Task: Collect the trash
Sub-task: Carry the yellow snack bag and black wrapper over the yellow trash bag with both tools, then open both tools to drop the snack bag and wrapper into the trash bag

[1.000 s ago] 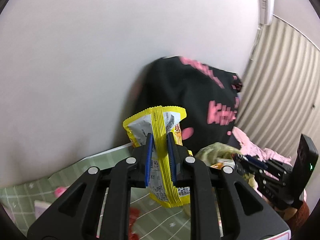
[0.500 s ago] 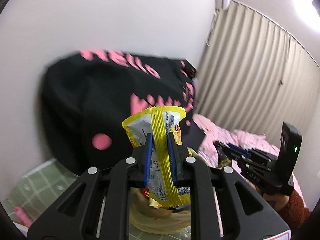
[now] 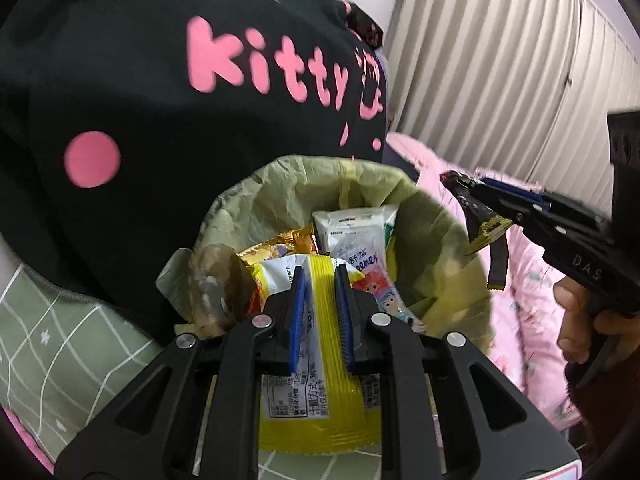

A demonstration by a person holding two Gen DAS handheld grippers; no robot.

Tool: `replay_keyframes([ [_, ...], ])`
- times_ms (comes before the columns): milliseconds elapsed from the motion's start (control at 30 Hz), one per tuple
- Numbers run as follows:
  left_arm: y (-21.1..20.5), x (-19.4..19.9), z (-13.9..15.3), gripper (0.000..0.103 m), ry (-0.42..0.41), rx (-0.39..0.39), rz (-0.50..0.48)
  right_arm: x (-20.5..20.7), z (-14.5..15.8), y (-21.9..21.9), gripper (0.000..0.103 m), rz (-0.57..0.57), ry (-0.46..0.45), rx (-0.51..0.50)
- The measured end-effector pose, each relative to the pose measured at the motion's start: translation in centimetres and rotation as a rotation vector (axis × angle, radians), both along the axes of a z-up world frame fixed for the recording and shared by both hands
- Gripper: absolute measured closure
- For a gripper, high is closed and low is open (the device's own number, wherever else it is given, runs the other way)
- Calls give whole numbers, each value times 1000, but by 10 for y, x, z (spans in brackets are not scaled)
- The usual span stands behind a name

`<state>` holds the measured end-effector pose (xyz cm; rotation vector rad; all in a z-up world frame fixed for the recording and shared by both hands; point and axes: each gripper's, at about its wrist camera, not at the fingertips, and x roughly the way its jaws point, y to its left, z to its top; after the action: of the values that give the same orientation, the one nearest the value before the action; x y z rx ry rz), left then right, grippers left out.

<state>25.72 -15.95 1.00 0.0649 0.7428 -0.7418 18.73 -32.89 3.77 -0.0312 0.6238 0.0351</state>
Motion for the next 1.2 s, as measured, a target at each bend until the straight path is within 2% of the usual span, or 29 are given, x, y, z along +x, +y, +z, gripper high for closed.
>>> replay_keyframes([
  [333, -25, 30, -2, 89, 14, -3, -24, 22, -21, -10, 88, -6, 50, 21],
  [533, -19, 45, 2, 89, 88, -99, -23, 31, -25, -5, 88, 10, 61, 25],
  [1033, -8, 45, 12, 86, 161, -181, -36, 29, -41, 15, 87, 54, 126, 3],
  [1100, -8, 44, 15, 83, 165, -187, -35, 28, -44, 16, 87, 54, 140, 2],
  [1167, -6, 41, 17, 79, 165, -190, -31, 25, -45, 17, 83, 49, 143, -7],
  [1200, -6, 39, 19, 78, 162, -189, -27, 23, -45, 17, 77, 49, 141, -8],
])
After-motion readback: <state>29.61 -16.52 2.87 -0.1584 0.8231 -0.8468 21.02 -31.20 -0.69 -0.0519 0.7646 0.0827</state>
